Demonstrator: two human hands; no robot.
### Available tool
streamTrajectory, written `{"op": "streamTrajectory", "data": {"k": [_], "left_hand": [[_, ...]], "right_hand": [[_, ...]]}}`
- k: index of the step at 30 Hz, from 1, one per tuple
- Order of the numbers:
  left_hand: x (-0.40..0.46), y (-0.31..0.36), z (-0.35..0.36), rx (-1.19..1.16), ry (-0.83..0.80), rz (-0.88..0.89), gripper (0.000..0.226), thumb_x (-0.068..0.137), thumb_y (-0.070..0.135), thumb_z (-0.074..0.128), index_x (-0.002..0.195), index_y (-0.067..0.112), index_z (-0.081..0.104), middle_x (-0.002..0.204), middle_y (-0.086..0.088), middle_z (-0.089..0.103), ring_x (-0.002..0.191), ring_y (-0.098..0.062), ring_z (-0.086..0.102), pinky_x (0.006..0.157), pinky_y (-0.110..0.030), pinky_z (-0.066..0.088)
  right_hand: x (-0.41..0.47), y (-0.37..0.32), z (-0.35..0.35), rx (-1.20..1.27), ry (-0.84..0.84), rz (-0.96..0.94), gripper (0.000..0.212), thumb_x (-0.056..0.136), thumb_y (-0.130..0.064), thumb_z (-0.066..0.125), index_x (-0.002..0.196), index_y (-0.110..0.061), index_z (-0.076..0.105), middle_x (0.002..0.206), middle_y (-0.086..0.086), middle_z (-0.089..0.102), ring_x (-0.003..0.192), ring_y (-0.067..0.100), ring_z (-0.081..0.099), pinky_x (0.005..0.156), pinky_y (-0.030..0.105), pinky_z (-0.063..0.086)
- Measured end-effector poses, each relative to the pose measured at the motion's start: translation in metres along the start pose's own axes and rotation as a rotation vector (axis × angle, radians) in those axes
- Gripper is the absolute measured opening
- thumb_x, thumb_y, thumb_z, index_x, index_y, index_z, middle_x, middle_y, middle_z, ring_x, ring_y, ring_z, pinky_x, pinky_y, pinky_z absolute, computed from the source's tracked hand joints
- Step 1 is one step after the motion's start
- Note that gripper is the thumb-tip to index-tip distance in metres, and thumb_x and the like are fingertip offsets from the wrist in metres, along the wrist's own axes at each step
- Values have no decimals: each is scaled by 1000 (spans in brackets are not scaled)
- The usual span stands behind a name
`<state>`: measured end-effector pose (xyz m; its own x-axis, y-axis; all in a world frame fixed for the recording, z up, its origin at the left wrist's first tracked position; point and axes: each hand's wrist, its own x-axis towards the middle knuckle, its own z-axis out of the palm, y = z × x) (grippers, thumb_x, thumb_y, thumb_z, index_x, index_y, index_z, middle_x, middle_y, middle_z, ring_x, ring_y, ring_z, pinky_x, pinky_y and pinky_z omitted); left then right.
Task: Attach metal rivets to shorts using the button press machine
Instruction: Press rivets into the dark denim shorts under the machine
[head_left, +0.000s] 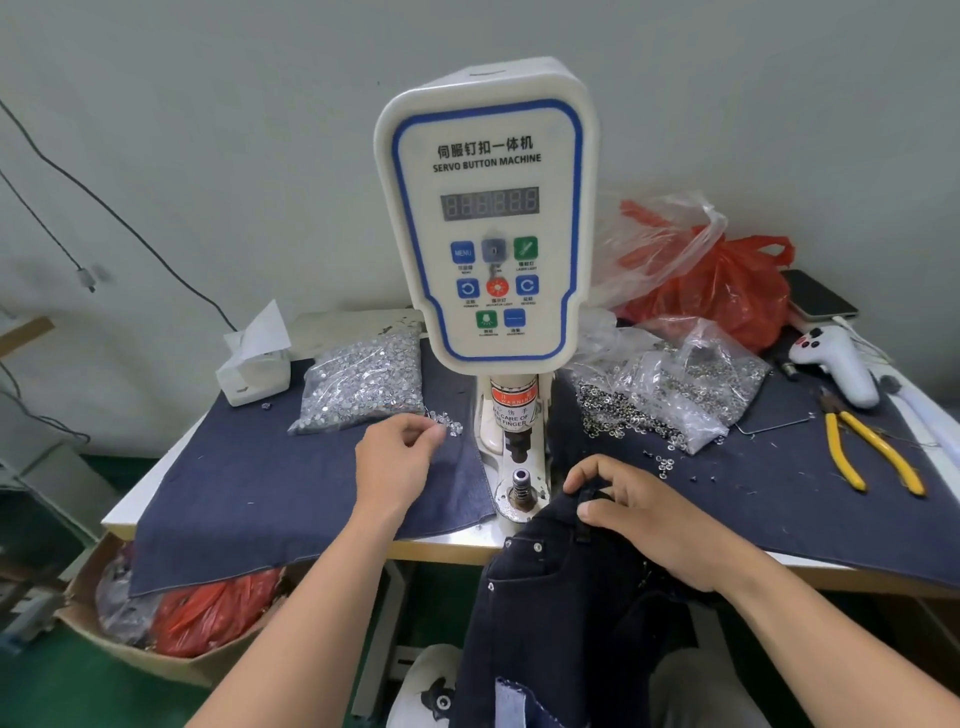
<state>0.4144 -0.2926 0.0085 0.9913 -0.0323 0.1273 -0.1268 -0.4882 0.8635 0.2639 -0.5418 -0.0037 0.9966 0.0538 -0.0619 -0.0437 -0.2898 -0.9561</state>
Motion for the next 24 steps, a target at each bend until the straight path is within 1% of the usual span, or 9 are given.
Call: {"op": "streamTrajectory", "data": {"k": [3,4,7,10,16,20,21,22,24], "left_hand": [[-22,5,4,-291,-82,-41,9,98,18,74,94,22,81,76,7,78,68,-3,67,67,-18,56],[-29,8,5,-355,-119,-43,11,98,15,74,96,22,82,79,5,79,71,-4,68,68,-16,56],[-49,16,6,-430,-226,4,17,96,12,76,98,26,84,97,3,82,92,-7,75,82,-20,59],[-64,22,10,-463,-301,25,20,93,13,80,98,32,83,101,2,82,99,-10,76,83,-21,59],[-72,29,12,-435,-311,-16,9,87,24,84,92,32,84,94,2,82,91,-11,77,77,-23,58],[-70,31,13,-402,-312,-78,8,89,22,84,96,24,85,93,0,82,94,-17,77,88,-39,64],[-70,32,13,-377,-318,-71,9,90,21,83,99,23,85,94,1,82,97,-18,77,89,-40,64],[-69,33,13,-347,-321,-53,9,91,22,82,100,23,84,93,2,82,97,-17,77,88,-37,64],[-69,35,13,-287,-316,-2,8,92,22,81,94,29,83,88,8,81,89,-8,76,77,-23,60]], "right_hand": [[0,-1,1,12,-2,5,27,78,-44,63,105,-38,64,72,2,45,68,26,30,65,42,27],[0,-2,1,15,-1,6,27,78,-44,63,104,-38,64,72,2,45,68,26,30,65,42,27],[0,-2,1,17,3,4,27,77,-46,63,103,-38,65,72,4,44,66,25,29,59,39,27],[0,-2,1,19,2,0,27,78,-45,64,104,-37,64,71,4,43,64,24,29,55,34,26],[-1,-3,1,13,5,12,28,77,-45,65,103,-38,65,66,-3,45,62,21,32,54,29,29],[-1,-4,1,11,6,16,25,78,-44,65,102,-39,65,66,-3,45,62,20,33,56,28,30],[-1,-4,1,10,7,17,25,78,-44,65,102,-39,65,67,-2,44,63,21,33,56,29,30],[-1,-4,1,13,7,17,25,78,-44,65,102,-39,65,67,-2,43,62,20,33,56,29,30],[-2,-4,1,15,5,16,24,78,-44,65,102,-39,65,66,-2,43,61,18,32,54,28,29]]}}
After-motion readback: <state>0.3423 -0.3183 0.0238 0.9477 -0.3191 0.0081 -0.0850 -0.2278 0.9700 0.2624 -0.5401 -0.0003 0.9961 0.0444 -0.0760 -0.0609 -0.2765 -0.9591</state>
